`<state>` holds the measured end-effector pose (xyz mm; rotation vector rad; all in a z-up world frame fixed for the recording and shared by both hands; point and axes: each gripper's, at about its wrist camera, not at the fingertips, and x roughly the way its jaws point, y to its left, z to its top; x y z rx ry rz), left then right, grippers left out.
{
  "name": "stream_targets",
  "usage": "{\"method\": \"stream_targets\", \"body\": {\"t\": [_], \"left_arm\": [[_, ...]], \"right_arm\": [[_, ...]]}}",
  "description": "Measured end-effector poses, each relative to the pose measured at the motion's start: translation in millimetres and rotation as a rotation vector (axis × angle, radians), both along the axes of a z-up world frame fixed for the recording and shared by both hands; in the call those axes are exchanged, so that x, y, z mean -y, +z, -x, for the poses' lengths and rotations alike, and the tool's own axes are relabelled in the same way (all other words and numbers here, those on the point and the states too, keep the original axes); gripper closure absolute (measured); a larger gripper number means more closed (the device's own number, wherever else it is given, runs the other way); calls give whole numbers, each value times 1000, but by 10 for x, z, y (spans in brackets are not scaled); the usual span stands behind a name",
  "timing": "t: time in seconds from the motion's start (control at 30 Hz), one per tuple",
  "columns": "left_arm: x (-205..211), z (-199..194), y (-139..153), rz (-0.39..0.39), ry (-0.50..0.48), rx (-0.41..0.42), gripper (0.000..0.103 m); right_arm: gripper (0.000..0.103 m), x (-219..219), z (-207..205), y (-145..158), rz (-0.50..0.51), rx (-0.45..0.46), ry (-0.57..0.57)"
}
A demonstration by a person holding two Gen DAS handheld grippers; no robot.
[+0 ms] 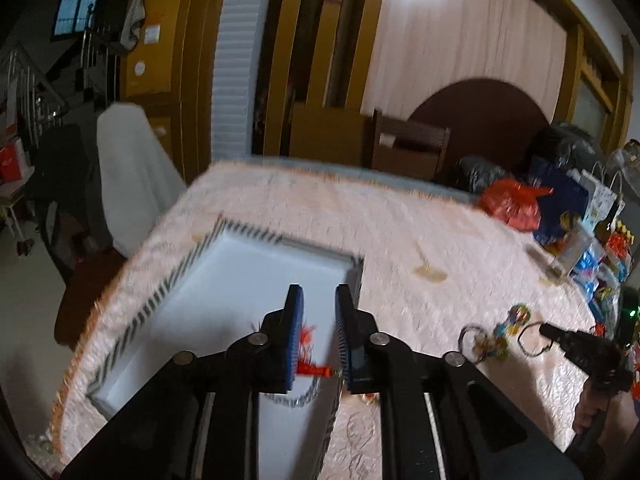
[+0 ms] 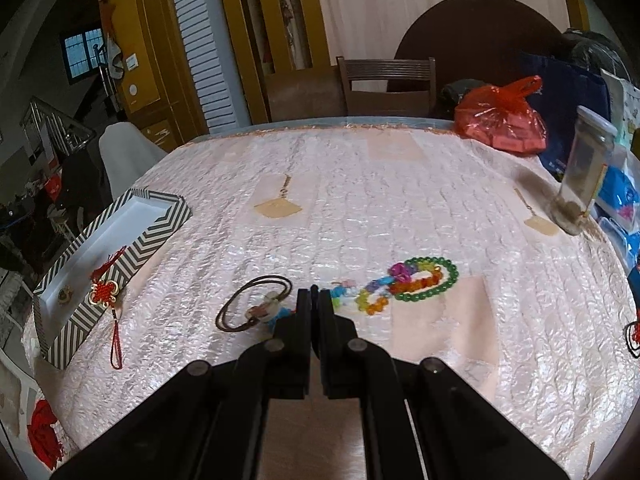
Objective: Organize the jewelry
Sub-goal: 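Carry the red tassel knot with the left tool over the white tray, then open the left tool to drop the tassel while the right tool grasps the black hair tie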
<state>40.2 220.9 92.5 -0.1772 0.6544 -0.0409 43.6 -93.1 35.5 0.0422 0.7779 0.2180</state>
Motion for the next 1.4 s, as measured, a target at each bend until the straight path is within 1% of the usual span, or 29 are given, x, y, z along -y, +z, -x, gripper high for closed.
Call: {"method": "stream_targets", "body": {"t": [0.07, 0.13, 0.2, 0.3, 0.33, 0.43, 0.47, 0.6, 0.73, 0.8, 0.83, 0.87, 0.93, 0.97, 1.0, 1.03, 1.07, 1.13, 1.27, 1.4], "left_arm": [[19, -27, -164, 16, -2, -43, 59], [61, -56, -331, 30, -2, -95, 57], [128, -80, -515, 60, -8, -143, 57], [241, -104, -691, 104, -28, -197, 56], [262, -109, -723, 107, -31, -207, 54], [320, -194, -862, 129, -38, -253, 53], [326, -224, -888, 132, -36, -260, 51], [345, -383, -1008, 137, -18, -303, 51], [275, -451, -1114, 174, 17, -331, 51], [257, -431, -1111, 175, 28, -312, 52], [267, -425, -1095, 164, 28, -301, 59], [278, -412, -1063, 155, 23, -286, 62], [291, -408, -975, 136, 21, -248, 62], [298, -391, -895, 112, 26, -212, 62], [292, -386, -832, 104, 27, -181, 62], [276, -388, -797, 107, 27, -162, 63], [248, -391, -741, 121, 24, -141, 67], [199, -405, -676, 134, 25, -128, 70], [57, -375, -513, 139, 42, -91, 71], [-131, -322, -421, 127, 66, -68, 71]], "right_arm": [[100, -50, -2, -8, 7, -2, 11], [100, -87, 2, -31, 14, -6, 23], [100, -109, 3, -75, 22, -16, 35], [100, -98, 0, -130, 23, -31, 36], [100, -92, -2, -140, 26, -33, 35], [100, -67, -1, -153, 26, -34, 33], [100, -56, -1, -155, 25, -36, 32], [100, -58, 5, -174, 26, -39, 37], [100, -75, 7, -179, 30, -38, 45], [100, -68, 3, -174, 26, -36, 45], [100, -60, 0, -172, 23, -35, 42], [100, -56, -6, -174, 21, -35, 40], [100, -52, -14, -179, 18, -36, 37], [100, -57, -18, -183, 16, -37, 40], [100, -64, -25, -184, 17, -37, 41], [100, -75, -30, -187, 18, -37, 44], [100, -84, -35, -189, 17, -37, 47], [100, -97, -38, -181, 15, -33, 49], [100, -125, -74, -108, -1, -21, 56], [100, -258, -124, 23, -9, 0, 94]]}}
